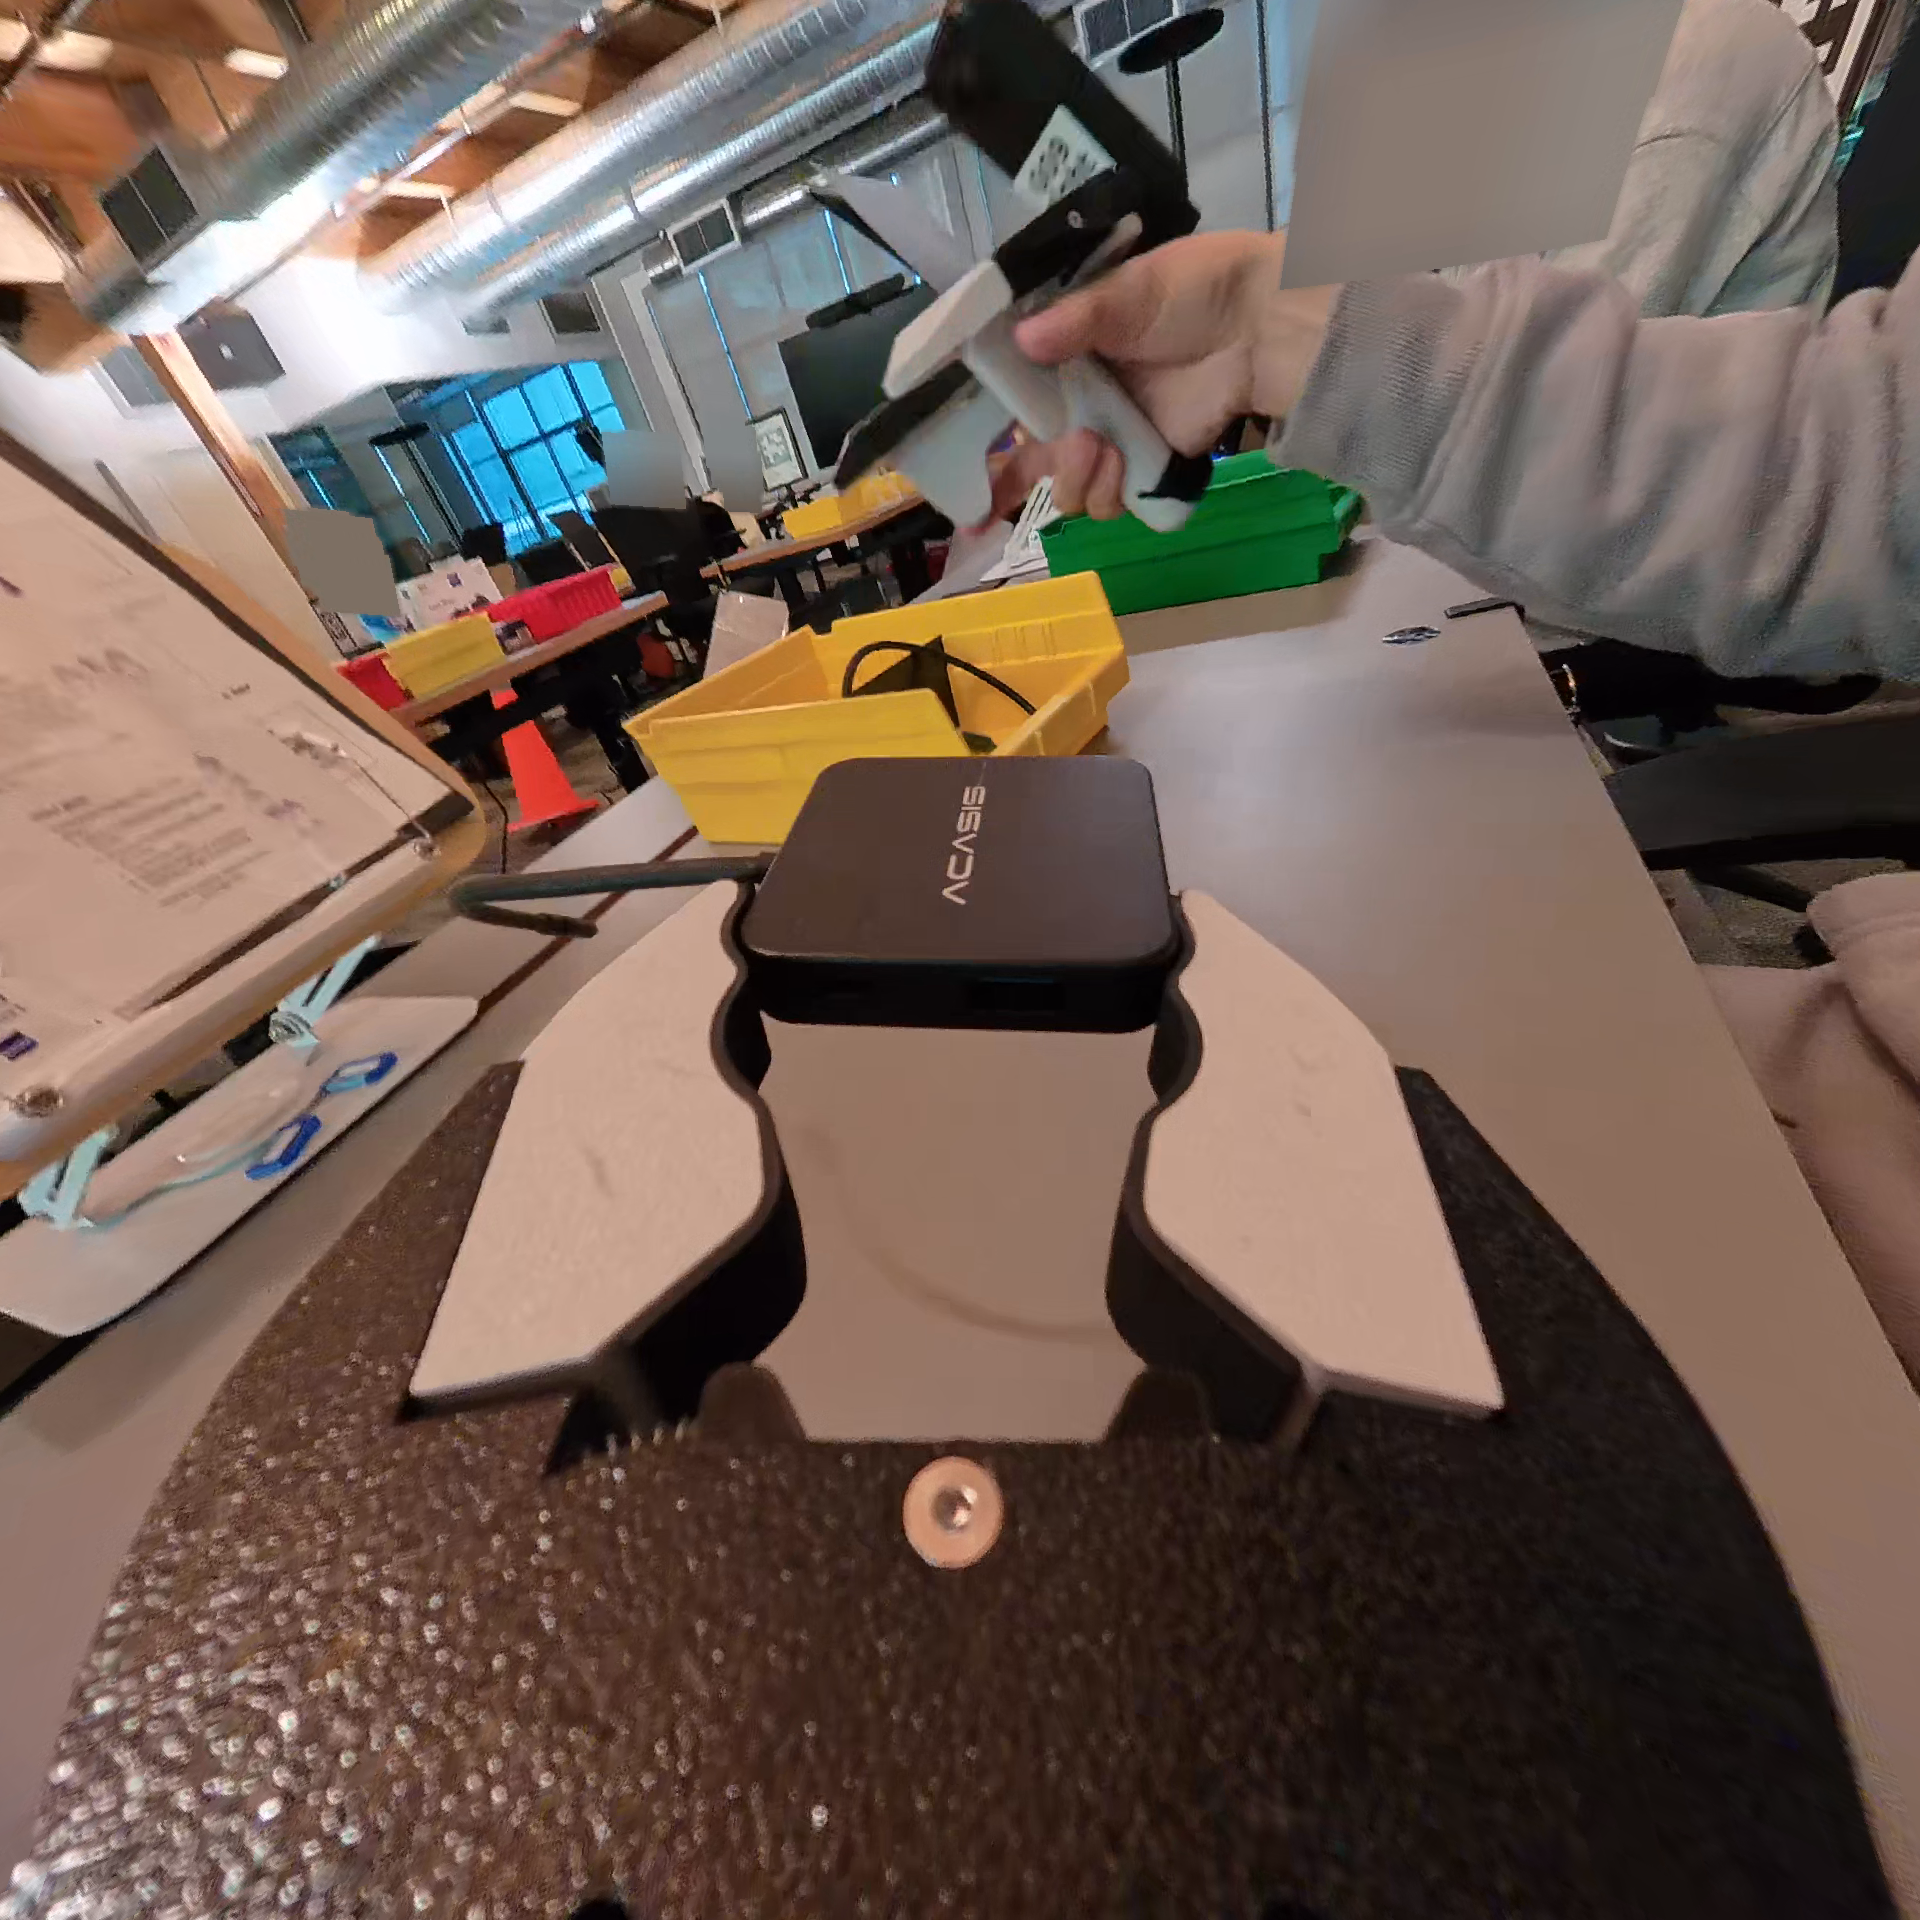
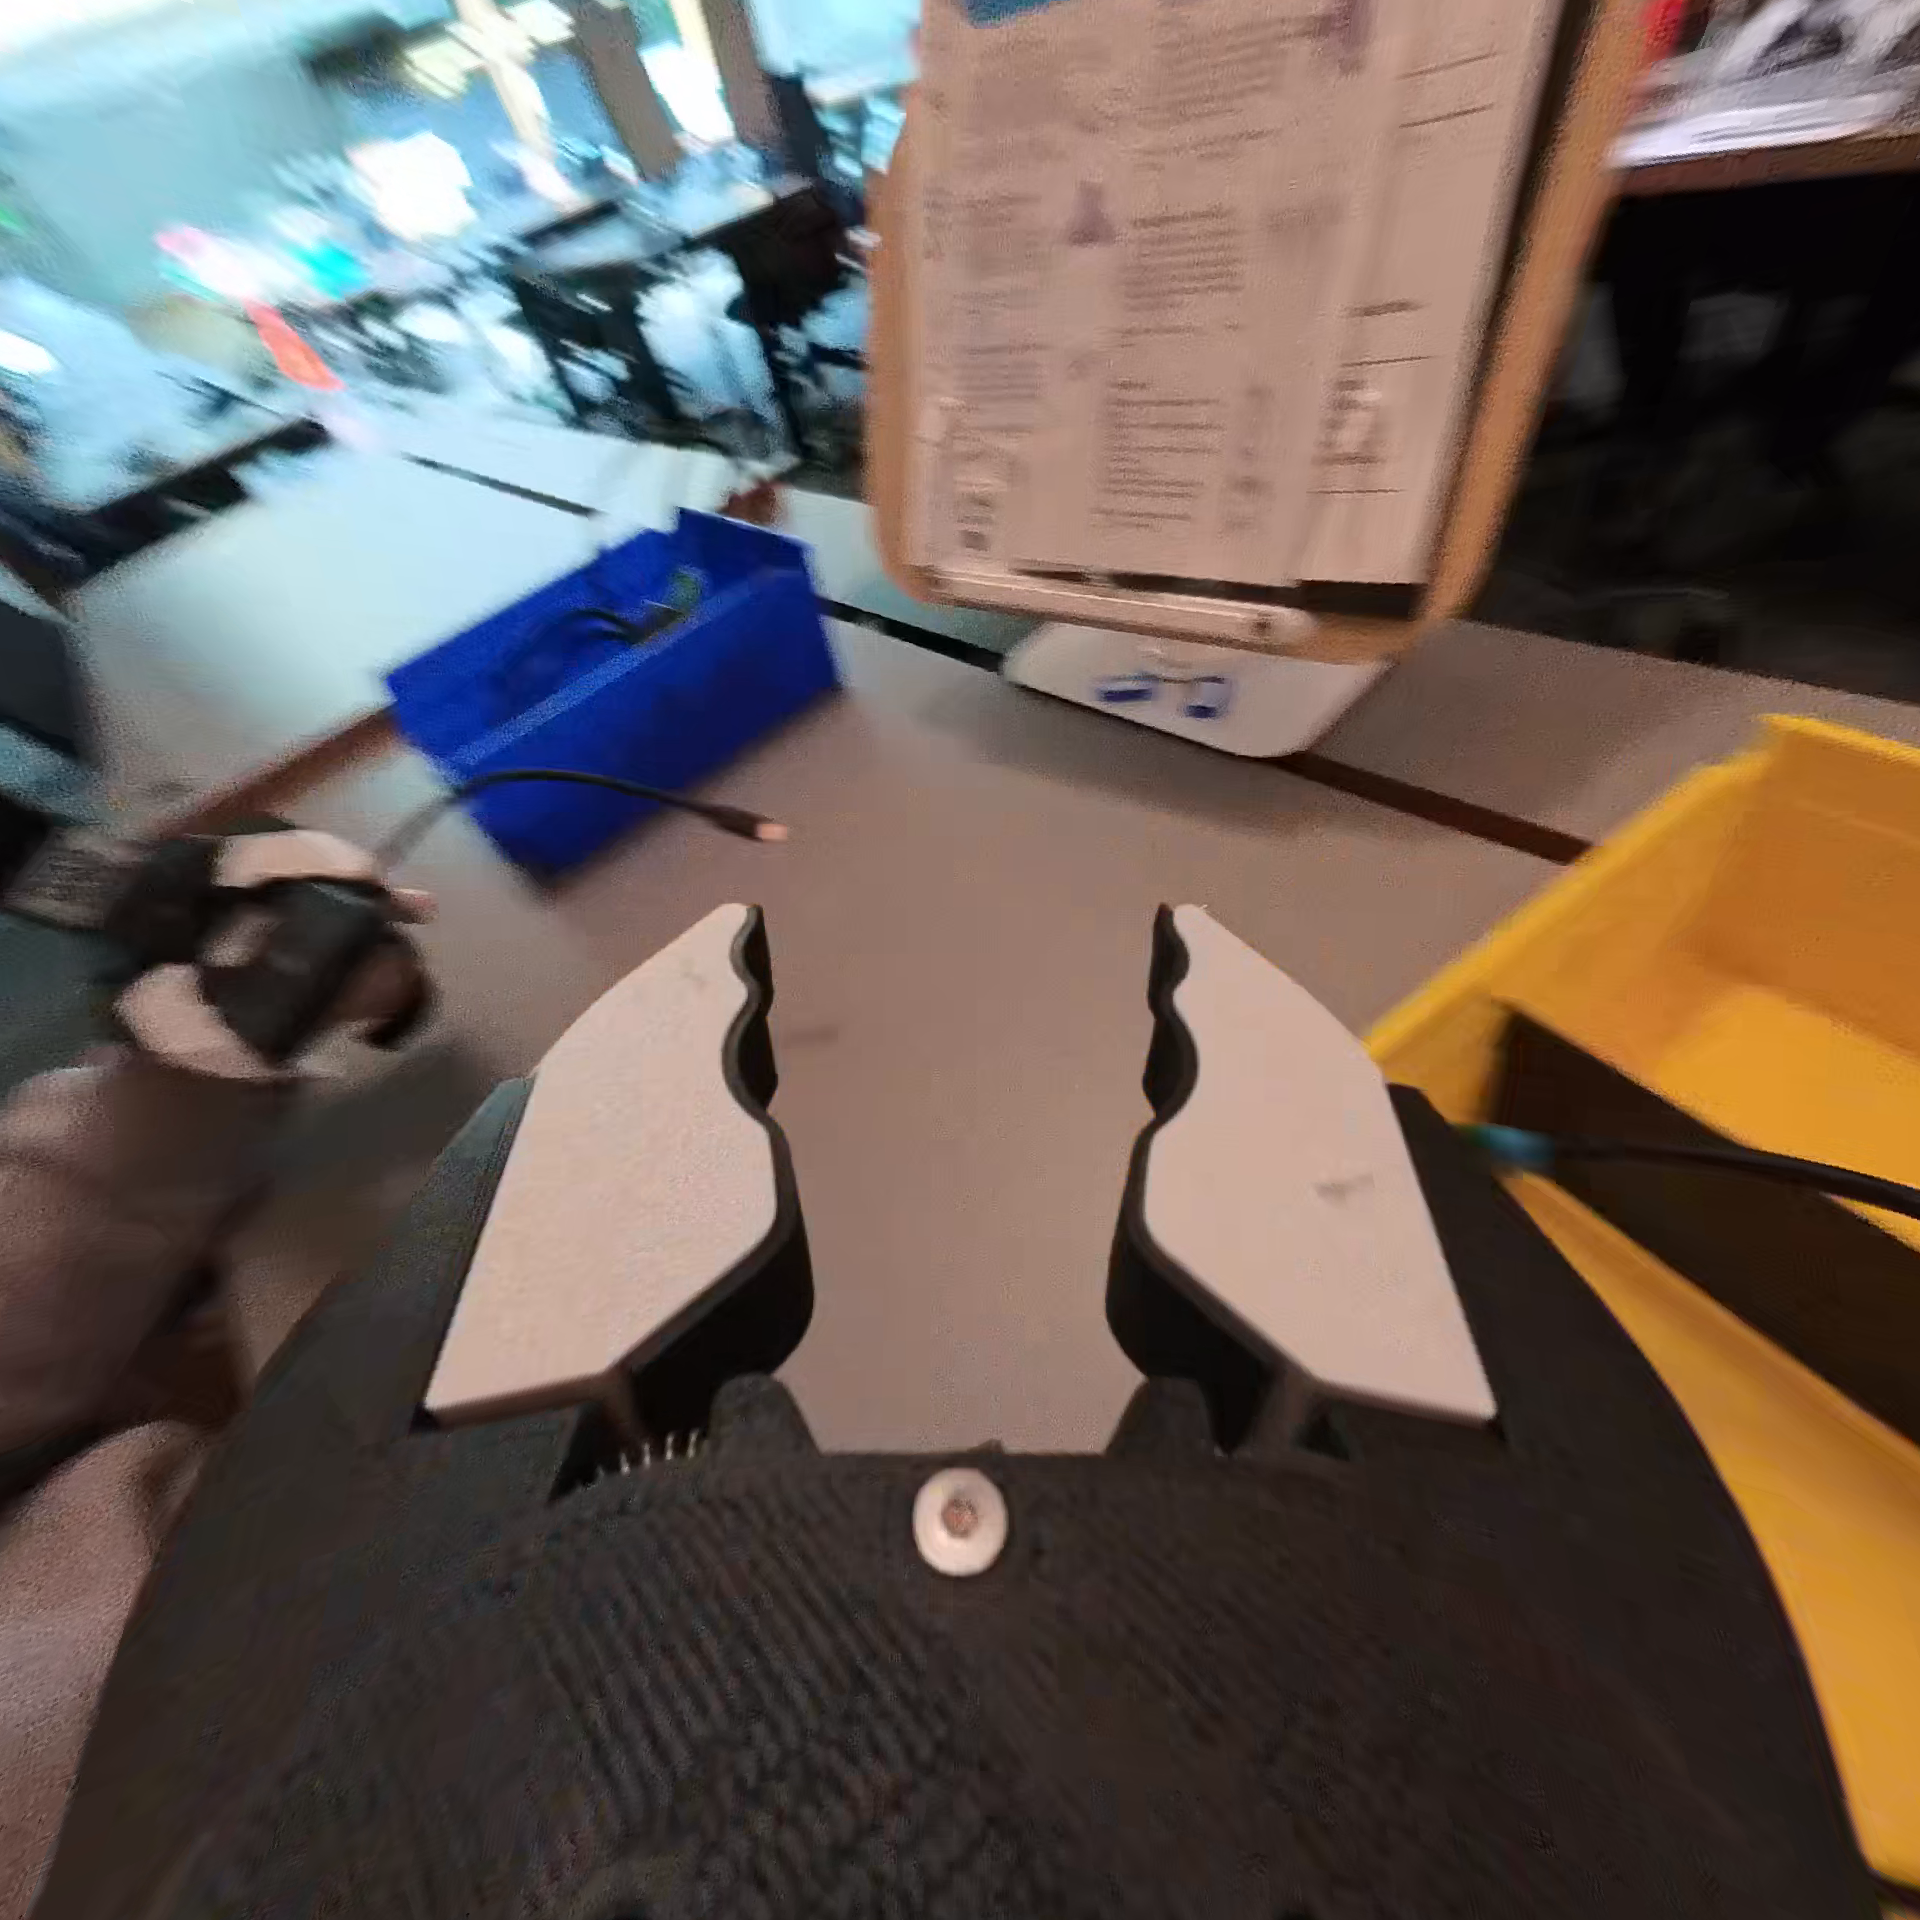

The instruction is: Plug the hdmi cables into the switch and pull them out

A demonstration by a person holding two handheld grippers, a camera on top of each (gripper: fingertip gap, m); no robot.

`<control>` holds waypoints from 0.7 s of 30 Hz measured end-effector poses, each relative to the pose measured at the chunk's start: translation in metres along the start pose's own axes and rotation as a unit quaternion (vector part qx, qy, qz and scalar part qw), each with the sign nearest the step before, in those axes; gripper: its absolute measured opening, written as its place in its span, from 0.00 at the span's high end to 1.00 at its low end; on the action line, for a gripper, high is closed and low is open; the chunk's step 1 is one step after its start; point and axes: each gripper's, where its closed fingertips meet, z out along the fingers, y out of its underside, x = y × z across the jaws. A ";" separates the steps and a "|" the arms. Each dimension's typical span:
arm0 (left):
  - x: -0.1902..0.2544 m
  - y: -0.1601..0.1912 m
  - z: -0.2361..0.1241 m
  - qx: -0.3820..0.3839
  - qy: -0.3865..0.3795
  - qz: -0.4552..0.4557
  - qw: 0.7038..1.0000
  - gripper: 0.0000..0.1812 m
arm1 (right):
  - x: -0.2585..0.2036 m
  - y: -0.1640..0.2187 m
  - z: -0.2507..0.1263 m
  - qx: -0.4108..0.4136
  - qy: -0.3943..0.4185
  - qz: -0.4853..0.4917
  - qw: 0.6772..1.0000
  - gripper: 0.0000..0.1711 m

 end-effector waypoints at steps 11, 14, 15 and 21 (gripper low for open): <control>0.030 -0.014 0.033 -0.005 0.005 0.136 0.991 0.60 | -0.235 0.114 0.073 -0.213 -0.385 0.189 0.878 0.58; 0.026 0.002 0.036 -0.055 -0.016 0.185 0.981 0.60 | -0.238 0.115 0.083 -0.212 -0.382 0.176 0.882 0.89; 0.024 0.005 0.037 -0.059 -0.025 0.188 0.980 0.60 | -0.238 0.115 0.084 -0.210 -0.390 0.159 0.882 0.91; 0.011 0.006 0.031 -0.032 -0.059 0.102 0.993 0.55 | -0.192 0.095 0.085 -0.204 -0.328 0.039 0.922 0.92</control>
